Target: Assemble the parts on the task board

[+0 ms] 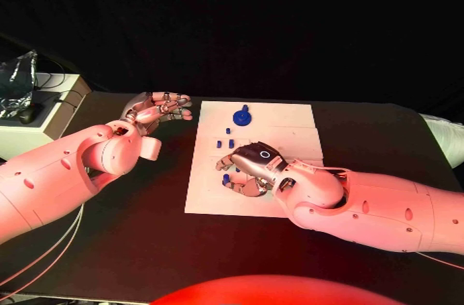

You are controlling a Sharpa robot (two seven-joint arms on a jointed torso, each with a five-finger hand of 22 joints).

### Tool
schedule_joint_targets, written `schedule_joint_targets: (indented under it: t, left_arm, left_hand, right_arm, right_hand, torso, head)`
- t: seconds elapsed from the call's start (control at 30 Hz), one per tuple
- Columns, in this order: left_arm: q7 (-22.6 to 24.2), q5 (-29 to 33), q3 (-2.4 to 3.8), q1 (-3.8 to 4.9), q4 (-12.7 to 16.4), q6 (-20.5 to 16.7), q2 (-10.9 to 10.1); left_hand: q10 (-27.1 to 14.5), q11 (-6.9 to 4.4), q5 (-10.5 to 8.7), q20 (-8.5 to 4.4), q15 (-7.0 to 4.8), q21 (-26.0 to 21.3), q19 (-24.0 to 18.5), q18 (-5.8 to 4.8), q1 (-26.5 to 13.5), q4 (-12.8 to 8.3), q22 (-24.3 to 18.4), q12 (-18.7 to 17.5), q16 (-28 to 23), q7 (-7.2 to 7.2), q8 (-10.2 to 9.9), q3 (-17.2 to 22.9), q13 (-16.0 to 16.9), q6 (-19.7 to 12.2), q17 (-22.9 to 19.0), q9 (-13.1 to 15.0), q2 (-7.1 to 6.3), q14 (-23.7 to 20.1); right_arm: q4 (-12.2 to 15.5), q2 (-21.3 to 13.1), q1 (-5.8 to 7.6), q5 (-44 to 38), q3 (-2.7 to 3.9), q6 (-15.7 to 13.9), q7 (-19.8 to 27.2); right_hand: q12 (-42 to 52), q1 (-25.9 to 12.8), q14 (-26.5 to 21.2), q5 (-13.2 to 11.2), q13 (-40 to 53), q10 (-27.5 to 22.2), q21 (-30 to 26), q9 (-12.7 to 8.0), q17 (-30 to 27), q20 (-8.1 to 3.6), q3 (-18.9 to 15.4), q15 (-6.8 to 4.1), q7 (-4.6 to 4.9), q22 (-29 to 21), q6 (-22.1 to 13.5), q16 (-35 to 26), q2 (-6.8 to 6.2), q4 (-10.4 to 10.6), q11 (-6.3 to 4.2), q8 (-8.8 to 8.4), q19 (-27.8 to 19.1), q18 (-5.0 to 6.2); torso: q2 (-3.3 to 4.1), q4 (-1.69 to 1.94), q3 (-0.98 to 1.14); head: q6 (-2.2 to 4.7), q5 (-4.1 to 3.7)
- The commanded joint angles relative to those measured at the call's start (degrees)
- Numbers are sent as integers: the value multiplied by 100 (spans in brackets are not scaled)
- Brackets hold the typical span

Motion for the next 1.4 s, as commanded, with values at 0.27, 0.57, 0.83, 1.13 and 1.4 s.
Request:
schedule_joint_targets:
  t: [0.27,0.57,0.83,1.13,1.4]
  left_arm:
    - [25,27,4,-8,6,97,5]
    - [36,28,4,-23,22,98,-27]
    - [109,44,4,-68,61,160,-89]
    - [191,66,5,-160,179,299,-202]
    - [211,68,5,-218,265,347,-242]
  left_hand:
    - [12,8,13,-1,11,-43,46,8,36,1,-16,-43,-43,-5,28,-47,7,35,25,-11,1,29]
    - [12,8,13,-1,11,-43,46,8,36,1,-16,-43,-43,-5,28,-47,7,35,25,-11,1,29]
    - [56,-3,13,0,8,-60,54,8,36,8,-24,-35,-58,-19,29,-53,14,29,45,-15,6,34]
    - [262,-56,13,-8,-36,-104,95,15,7,47,-48,-8,-38,-51,-35,-70,29,-71,134,-55,-9,131]
    - [334,-72,12,-14,-57,-127,115,17,-21,73,-62,-24,-5,-61,-39,-84,28,-68,188,-62,-27,183]
  right_arm:
    - [106,-179,11,357,29,-545,130]
    - [373,-831,299,1806,104,-368,182]
    - [550,-1586,740,3446,124,349,-306]
    - [470,-2039,877,4034,112,1398,-1600]
    - [463,-2110,881,4140,57,2003,-2486]
  right_hand:
    - [80,219,129,53,2,-153,-59,-153,-45,48,-329,45,-38,-3,-272,-33,57,102,29,-183,-3,22]
    - [435,301,131,169,55,636,-20,-200,-73,42,-190,25,274,27,240,-32,75,345,5,60,27,10]
    - [1466,-229,275,442,939,1998,530,50,508,-232,-130,-318,-148,355,797,264,46,863,-430,560,172,-75]
    - [8164,-1022,470,861,8197,2753,1814,1315,1540,-344,-646,-400,-258,1101,463,704,317,1019,-533,1213,416,-311]
    - [8547,-1617,525,1090,8599,2975,2052,1705,1861,-349,-1033,-410,-289,1230,414,811,398,1042,-550,1315,458,-355]
  torso:
    - [-8,-11,-4]
    - [-11,-33,-12]
    - [-36,-85,-10]
    - [-70,-164,-7]
    - [-127,-217,-12]
  head:
    - [42,-31]
    - [104,-131]
    - [139,-301]
    - [118,-416]
    - [88,-429]
